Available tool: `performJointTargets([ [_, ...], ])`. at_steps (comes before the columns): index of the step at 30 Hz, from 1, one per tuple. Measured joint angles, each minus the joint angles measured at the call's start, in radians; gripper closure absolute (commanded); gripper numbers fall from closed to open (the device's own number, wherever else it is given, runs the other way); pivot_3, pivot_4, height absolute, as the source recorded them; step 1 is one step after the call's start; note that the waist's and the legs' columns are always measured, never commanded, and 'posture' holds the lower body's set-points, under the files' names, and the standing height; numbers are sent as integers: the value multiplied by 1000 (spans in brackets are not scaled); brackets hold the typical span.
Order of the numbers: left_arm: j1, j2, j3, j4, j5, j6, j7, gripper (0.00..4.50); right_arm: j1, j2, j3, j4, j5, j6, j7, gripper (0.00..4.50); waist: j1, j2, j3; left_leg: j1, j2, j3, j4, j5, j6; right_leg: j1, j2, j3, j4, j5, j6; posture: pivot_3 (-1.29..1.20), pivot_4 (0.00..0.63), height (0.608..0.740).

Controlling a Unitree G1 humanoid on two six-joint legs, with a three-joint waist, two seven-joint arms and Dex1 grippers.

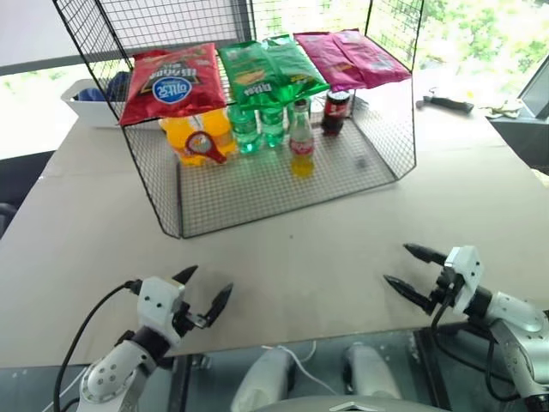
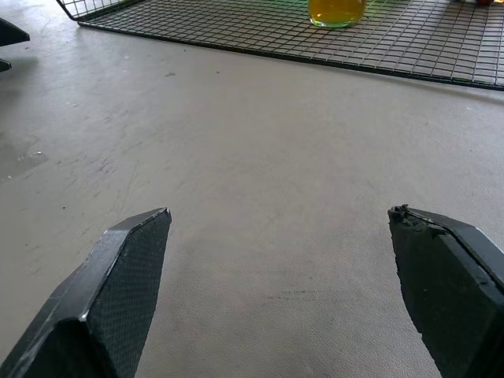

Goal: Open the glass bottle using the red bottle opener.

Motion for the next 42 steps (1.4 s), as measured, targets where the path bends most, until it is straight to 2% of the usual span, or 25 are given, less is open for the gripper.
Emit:
performJointTargets([
  [26, -40, 17, 17, 16, -36, -2, -51, 0, 14, 4, 4, -22, -2, 1, -7, 45, 0, 0, 0, 0, 0, 0, 0, 0, 0, 0, 0, 0, 0, 0, 0, 0, 150, 740],
  [33, -215, -3, 60, 21, -52, 3, 21, 0, -47, 33, 70, -132, -26, 26, -36, 45, 0, 0, 0, 0, 0, -1, 0, 0, -1, 0, 0, -1, 0, 0, 0, 0, 150, 740],
  [42, -574, -55, -7, 90, -12, 69, 152, 0, -240, 133, 178, -298, -1, 165, -143, 45, 0, -1, 0, -3, -1, -2, 1, 3, -5, -3, 1, -2, 1, 1, 0, 0, 150, 740],
])
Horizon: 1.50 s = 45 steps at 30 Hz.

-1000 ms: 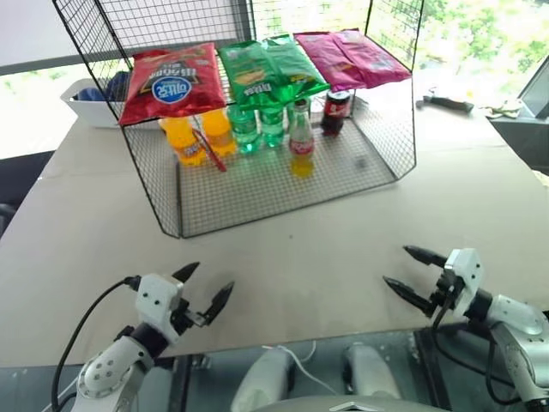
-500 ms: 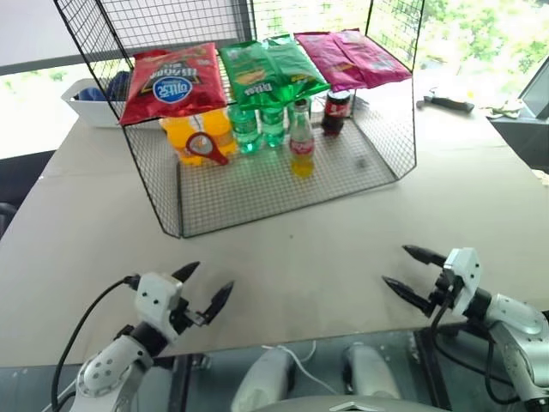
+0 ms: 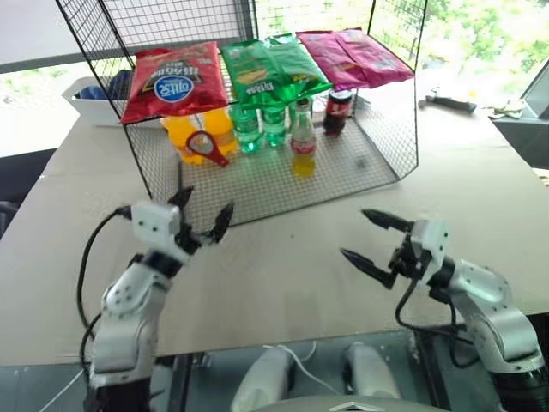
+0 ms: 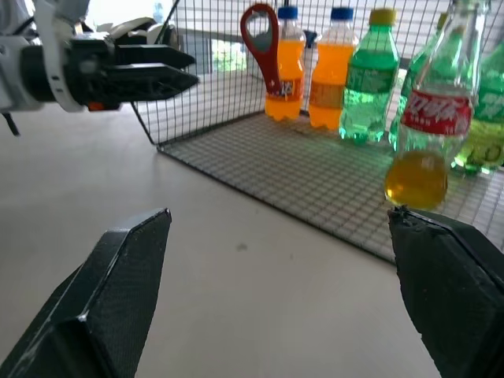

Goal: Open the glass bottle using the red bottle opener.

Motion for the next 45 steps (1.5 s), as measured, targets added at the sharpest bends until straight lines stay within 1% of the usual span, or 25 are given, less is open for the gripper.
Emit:
performJointTargets([
  [2, -71, -14, -16, 11, 18, 16, 37, 0, -38, 28, 25, -24, 1, 23, -28, 45, -1, 0, 0, -1, 0, 0, 0, 0, 0, -1, 0, 0, 0, 0, 0, 0, 150, 740],
  [6, -133, -28, -17, 33, 37, 37, 84, 0, -55, 50, 40, -42, 1, 56, -68, 45, -2, 0, 0, -3, 0, 0, -1, 0, 0, -4, 0, 1, 0, 0, 0, 0, 150, 740],
  [10, -158, -42, -25, 46, 57, 44, 113, 0, -64, 59, 57, -50, 0, 73, -88, 45, -1, 0, 0, -4, 0, 0, -1, 0, 0, -5, 0, 1, 0, 0, 0, 0, 150, 740],
  [16, -170, -89, -49, 45, 82, 59, 162, 0, -65, 60, 60, -55, -3, 74, -96, 45, -1, 0, 0, -4, -1, 0, 0, 0, 0, -5, 0, 1, 1, 0, 0, 0, 150, 740],
  [22, -202, -140, -44, 88, 146, 41, 274, 0, -66, 58, 60, -55, -7, 73, -98, 45, -2, -1, 0, -4, -1, 0, 0, 0, 0, -5, 0, 1, 1, 0, 0, 0, 150, 740],
  [28, -242, -163, -18, 200, 194, 12, 361, 0, -66, 57, 59, -55, -12, 73, -101, 45, 0, -1, 0, -4, -1, 0, 0, 0, 0, -5, 0, 0, 2, 0, 0, 0, 150, 740],
  [38, -374, -172, -15, 383, 218, -73, 398, 0, -68, 60, 60, -55, -24, 73, -107, 45, -3, -1, 0, -4, -2, -1, 1, 0, 0, -5, -1, 1, 1, 0, 0, 0, 150, 740],
  [41, -385, -171, -14, 411, 221, -95, 398, 805, -67, 60, 60, -55, -25, 73, -107, 0, -2, -1, 0, -4, -2, -1, 1, 0, 0, -5, -1, 1, 2, 0, 0, 0, 150, 740],
  [45, -392, -171, -14, 433, 220, -130, 394, 2728, -68, 60, 60, -55, -25, 73, -108, 0, -2, -1, 0, -4, -2, -1, 1, 0, 0, -5, -1, 1, 2, 0, 0, 0, 150, 740],
])
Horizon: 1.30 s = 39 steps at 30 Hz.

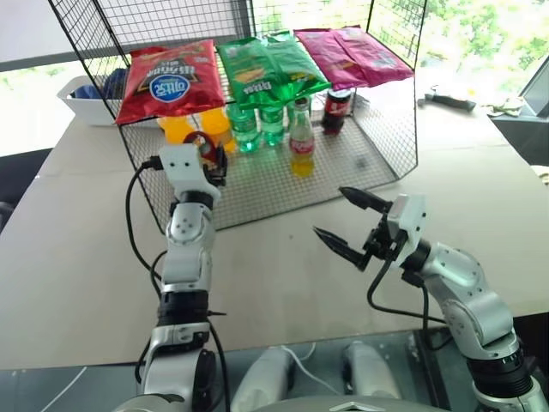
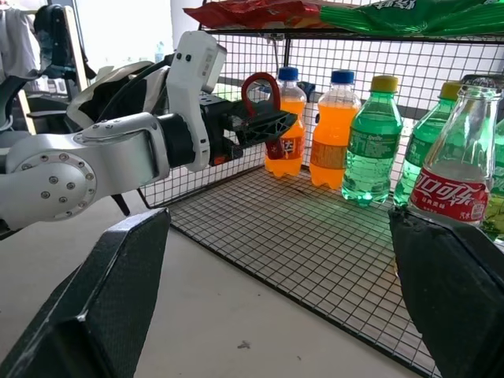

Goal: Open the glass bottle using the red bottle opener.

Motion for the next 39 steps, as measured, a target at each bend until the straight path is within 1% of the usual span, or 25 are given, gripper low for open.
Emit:
performJointTargets([
  [1, 0, 0, 0, 0, 0, -3, -2, 3052, 0, 0, 0, 0, 0, 0, -1, 0, 0, 0, 0, 0, 0, 0, 0, 0, 0, 0, 0, 0, 0, 0, 0, 0, 150, 740],
  [4, 0, 1, 0, 0, -2, -7, -8, 4349, -5, 9, 0, 0, 0, 0, -3, 0, 0, 0, 0, 0, 0, 0, 0, 0, 0, 0, 0, 0, 0, 0, 0, 0, 150, 740],
  [5, 0, 0, 0, 0, -7, -8, -9, 4450, -7, 11, 0, 0, 0, 0, -3, 0, 0, 0, 0, 0, 0, 0, 0, 0, 0, 0, 0, 0, 0, 0, 0, 0, 150, 740],
  [13, 10, 1, 0, -11, -28, -8, -32, 4450, -24, 19, 0, 0, 3, -7, -5, 0, 0, 0, 0, 0, 0, 0, 0, 0, 0, 0, 0, 0, 0, 0, 0, 0, 150, 740],
  [19, 21, -3, 1, -40, -52, -1, -45, 4450, -60, 46, -3, -1, 44, -9, -7, 0, 0, 0, 0, 0, 0, 0, 0, 0, 0, 0, 0, 0, 0, 0, 0, 0, 150, 740],
  [24, 21, -32, 19, -105, -141, 11, -76, 4450, -60, 43, -3, 0, 47, -9, -7, 0, 0, 0, 0, 0, 0, 0, 0, 0, 0, 0, 0, 0, 0, 0, 0, 0, 150, 740],
  [29, 37, -65, 32, -195, -249, 59, -97, 4450, -60, 40, -3, 0, 46, -9, -7, 0, -1, 0, 0, 0, 0, 0, 0, 0, 0, 0, 0, 0, 0, 0, 0, 0, 150, 740],
  [32, 62, -72, 33, -217, -287, 88, -110, 4450, -60, 36, -3, 0, 46, -9, -6, 0, -1, 0, 0, 0, 0, 0, 0, 0, 0, 0, 0, 0, 0, 0, 0, 0, 150, 740],
  [37, 117, -86, 25, -266, -408, 194, -172, 4450, -60, 30, -3, 0, 47, -8, -3, 0, 0, 0, 0, 0, 0, 0, 0, 0, 0, 0, 0, 0, 0, 0, 0, 0, 150, 740],
  [39, 146, -88, 7, -301, -496, 278, -219, 4450, -66, 27, -4, 0, 65, 14, -4, 0, -1, 0, 0, 0, 0, 0, 0, 0, 0, 0, 0, 0, 0, 0, 0, 0, 150, 740],
])
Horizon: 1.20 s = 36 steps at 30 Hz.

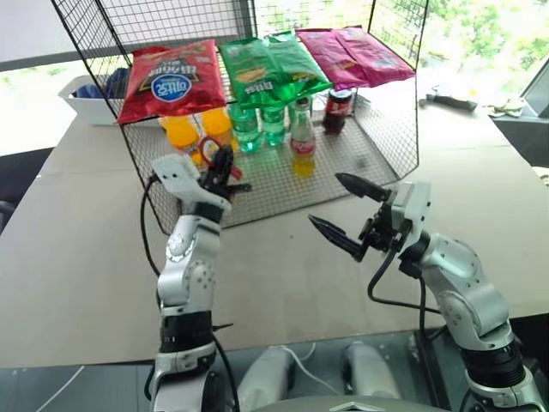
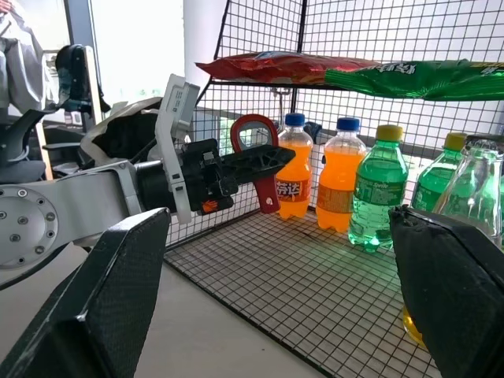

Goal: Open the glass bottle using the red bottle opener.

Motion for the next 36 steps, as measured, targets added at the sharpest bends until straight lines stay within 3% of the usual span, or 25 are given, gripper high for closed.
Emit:
performJointTargets([
  [6, 90, 22, -42, -54, -298, 260, -158, 4450, -16, -79, -13, -1, 72, 241, -43, 0, 0, 0, 0, 0, 1, 0, 0, 0, 0, 0, 1, 0, 1, 0, 0, 0, 150, 740],
  [12, 87, 62, -35, -64, -515, 434, -251, 4450, -84, -168, -26, 6, 278, 564, -12, 0, -2, 0, 0, 1, 1, 1, 0, 0, 0, 0, 1, 0, 0, 0, 0, 0, 150, 740],
  [21, 86, 96, -106, -63, -569, 557, -371, 4450, -189, -164, -86, 65, 570, 882, -43, 0, 0, 0, 0, 0, 1, 1, 0, 0, 0, 0, 0, 1, -1, 0, 0, 0, 150, 740],
  [36, 120, 87, -167, -63, -503, 530, -463, 4450, -221, -156, -119, 94, 767, 1022, -132, 0, 0, 0, 0, -1, 1, 1, 0, 0, 0, 0, 0, 1, -1, 0, 0, 0, 150, 740],
])
